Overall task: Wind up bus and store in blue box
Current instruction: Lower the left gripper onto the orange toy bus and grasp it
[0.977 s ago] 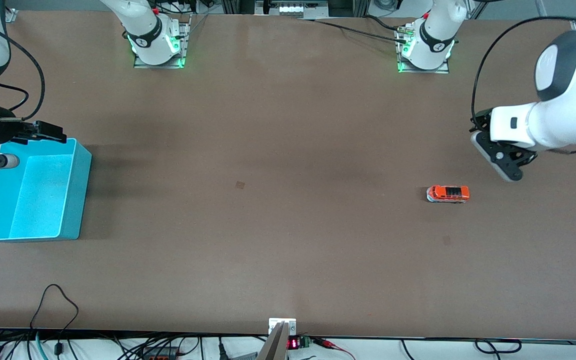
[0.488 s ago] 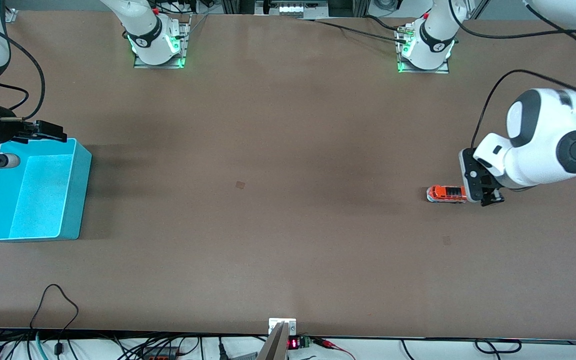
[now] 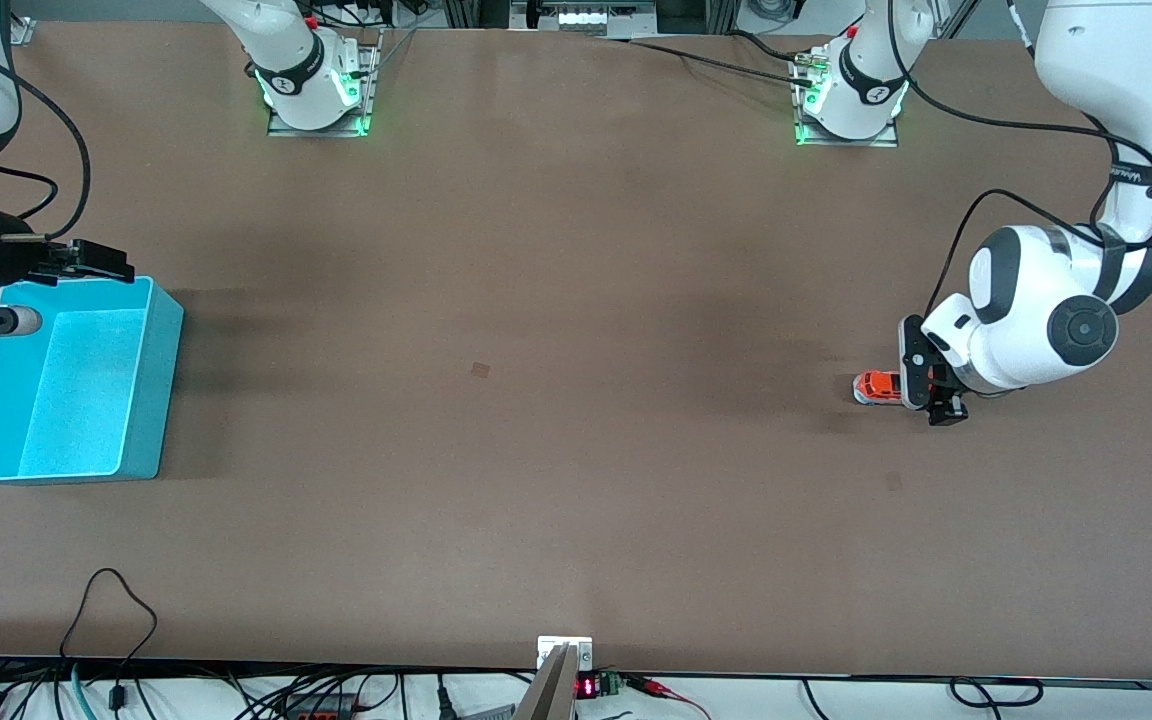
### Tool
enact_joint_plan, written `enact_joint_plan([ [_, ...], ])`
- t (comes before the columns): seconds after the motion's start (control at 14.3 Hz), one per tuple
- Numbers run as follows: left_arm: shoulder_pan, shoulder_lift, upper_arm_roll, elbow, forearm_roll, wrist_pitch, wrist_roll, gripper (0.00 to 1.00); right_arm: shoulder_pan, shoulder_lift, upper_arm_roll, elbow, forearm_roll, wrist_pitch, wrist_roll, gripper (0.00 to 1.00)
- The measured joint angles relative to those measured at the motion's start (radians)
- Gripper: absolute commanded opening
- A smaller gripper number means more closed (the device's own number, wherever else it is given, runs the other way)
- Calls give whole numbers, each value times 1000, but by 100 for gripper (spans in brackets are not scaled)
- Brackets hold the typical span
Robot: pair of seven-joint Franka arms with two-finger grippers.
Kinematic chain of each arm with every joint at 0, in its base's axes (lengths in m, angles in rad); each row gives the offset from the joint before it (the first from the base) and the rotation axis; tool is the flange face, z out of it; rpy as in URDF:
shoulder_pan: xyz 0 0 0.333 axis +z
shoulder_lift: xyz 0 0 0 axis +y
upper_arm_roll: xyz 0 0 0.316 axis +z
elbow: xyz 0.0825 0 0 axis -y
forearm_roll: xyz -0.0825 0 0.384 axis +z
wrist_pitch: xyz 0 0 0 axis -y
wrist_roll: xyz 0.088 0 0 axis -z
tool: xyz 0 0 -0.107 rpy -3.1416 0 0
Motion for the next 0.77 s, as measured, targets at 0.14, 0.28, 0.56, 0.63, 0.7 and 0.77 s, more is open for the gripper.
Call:
enact_joint_plan([
  [0.14, -1, 18, 0, -6, 0, 15, 6, 98, 0, 1, 0, 0, 0, -2, 0, 100],
  [0.28, -3, 27, -1, -16, 0, 65, 15, 95, -2, 2, -1, 0, 0, -2, 0, 100],
  [0.56, -4, 43, -1, -62, 0, 159, 28, 61, -3, 4, -2, 0, 0, -7, 0, 100],
  [0.63, -5, 44, -1, -68, 0, 163, 30, 48, -3, 4, -2, 0, 0, -7, 0, 100],
  [0.7, -6, 44, -1, -70, 0, 164, 31, 35, -3, 4, -2, 0, 0, -7, 0, 100],
  [0.77, -7, 44, -1, -71, 0, 166, 31, 27, -3, 4, -2, 0, 0, -8, 0, 100],
])
